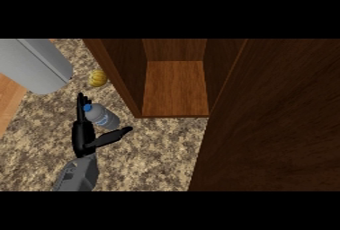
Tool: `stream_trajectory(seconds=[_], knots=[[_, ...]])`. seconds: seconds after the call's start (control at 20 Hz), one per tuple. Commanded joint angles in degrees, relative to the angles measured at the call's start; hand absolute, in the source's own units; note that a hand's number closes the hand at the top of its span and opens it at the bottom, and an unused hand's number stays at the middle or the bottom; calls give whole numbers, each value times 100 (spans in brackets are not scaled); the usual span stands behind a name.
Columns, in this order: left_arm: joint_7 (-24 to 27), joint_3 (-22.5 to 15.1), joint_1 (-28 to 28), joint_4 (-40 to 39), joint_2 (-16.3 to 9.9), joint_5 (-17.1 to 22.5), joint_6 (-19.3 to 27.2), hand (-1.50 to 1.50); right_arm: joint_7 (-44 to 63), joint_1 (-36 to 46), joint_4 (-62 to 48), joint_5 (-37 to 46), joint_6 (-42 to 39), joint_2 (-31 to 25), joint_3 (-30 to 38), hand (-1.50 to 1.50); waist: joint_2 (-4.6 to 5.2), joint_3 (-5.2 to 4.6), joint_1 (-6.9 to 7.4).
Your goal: Pick up the bottled water, place it into the cabinet and close the cabinet
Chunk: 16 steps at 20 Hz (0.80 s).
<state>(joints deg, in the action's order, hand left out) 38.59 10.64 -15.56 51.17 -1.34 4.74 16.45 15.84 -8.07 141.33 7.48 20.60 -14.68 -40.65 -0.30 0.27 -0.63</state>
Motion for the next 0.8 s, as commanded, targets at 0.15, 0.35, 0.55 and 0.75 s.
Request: stream_trajectory(seconds=[0.15, 0.35, 0.55, 0.75], knots=[[681, 334, -358, -1276, 114, 122, 85, -150, 2, -340, 470, 796, 116, -140, -530, -150, 27, -36, -79], [781, 378, -290, -1406, -59, 304, -370, -150, 500, -36, 793, 432, 44, -256, -111, -150, 30, -35, -18], [1119, 522, -800, -2005, -106, 406, -495, -150, -92, -321, 321, 620, 238, -141, -453, -150, 30, -31, -28], [1595, 642, -917, -2530, -180, 515, -947, -150, 343, 158, 401, 582, 232, -33, -301, -150, 43, -37, -30]])
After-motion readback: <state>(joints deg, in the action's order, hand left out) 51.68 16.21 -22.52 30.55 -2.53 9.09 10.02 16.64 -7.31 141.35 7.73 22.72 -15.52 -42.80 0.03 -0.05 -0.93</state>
